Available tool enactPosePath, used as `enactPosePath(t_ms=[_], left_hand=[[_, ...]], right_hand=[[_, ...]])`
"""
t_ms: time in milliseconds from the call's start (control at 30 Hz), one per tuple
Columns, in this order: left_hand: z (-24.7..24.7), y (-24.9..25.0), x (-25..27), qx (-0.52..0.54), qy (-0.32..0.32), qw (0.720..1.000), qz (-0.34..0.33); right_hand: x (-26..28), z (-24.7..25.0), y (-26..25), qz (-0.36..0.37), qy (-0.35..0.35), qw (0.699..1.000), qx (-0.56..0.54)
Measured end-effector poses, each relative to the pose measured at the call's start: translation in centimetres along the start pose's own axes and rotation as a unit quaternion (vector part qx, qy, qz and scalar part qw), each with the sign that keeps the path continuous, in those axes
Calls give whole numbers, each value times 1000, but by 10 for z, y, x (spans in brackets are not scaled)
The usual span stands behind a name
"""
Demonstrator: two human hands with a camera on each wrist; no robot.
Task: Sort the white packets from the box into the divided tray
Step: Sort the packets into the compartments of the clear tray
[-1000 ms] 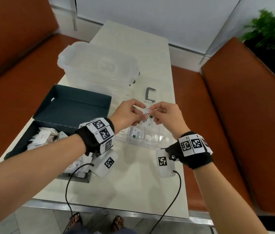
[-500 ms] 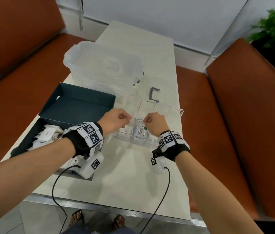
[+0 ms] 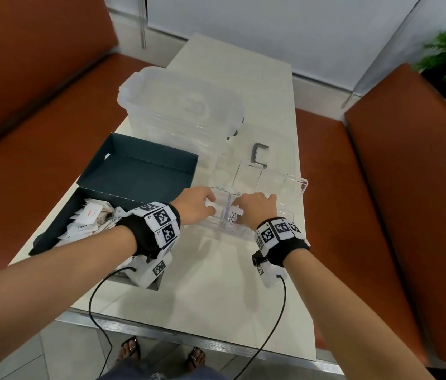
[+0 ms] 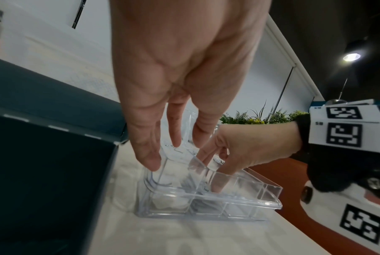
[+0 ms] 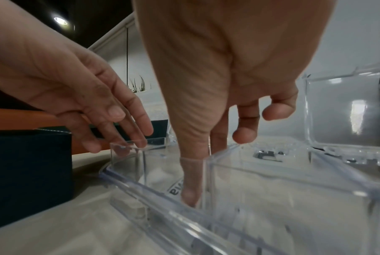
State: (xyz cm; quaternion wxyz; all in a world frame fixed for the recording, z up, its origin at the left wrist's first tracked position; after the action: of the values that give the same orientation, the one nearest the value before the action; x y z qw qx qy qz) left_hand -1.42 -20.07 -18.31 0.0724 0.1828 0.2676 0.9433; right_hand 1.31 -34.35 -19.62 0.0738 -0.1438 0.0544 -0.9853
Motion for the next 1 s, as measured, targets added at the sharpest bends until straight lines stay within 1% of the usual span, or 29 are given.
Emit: enactPosePath(t_ms=[167,300,367,500,567,700,800,867,933,1000], left_hand=[[0,-1,-1,-6,-2,1000,-3],[0,-1,-2,-8,-2,1000,-5],[0,-1,-1,-9,-5,1000,-8],[6,-1,0,-10,-1,1000,-15],[12,1,2,-8,5,1000,-29],[36,7,13,-5,21,997,-75],[64,0,27,-3,27,995,-100],[86,-16,37,5,33,995,-97],[105,-41,46,8,48,996,-73],[119,-70,54,3,65,997,-39]], right_hand=[[1,-7,0,-11,-14,999,33],[0,-7,-1,-15,-50,998,43],[-1,-4,-1,-18,-55,998,28],[1,8,0,-20,-41,998,-36],[4,16,0,-14,-27,998,-57],[11,50,-11,17,46,994,-94],[18,77,-35,53,78,984,-150],[21,89,-62,98,79,971,-206],[23,93,-94,144,61,955,-251],[23,88,-131,182,32,945,-270]])
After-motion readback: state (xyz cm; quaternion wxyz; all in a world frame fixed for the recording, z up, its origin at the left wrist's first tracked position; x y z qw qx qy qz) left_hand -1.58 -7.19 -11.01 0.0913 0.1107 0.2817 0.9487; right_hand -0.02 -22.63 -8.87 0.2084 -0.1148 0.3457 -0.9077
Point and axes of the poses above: each hand's wrist, its own x-axis away from the middle knuckle, its own z-axis out of the back of the hand, y = z × x, the point moved 9 cm from there along -x, towards the middle knuckle, and after that the axes turned 14 degrees about -x, right-handed, at the moved point
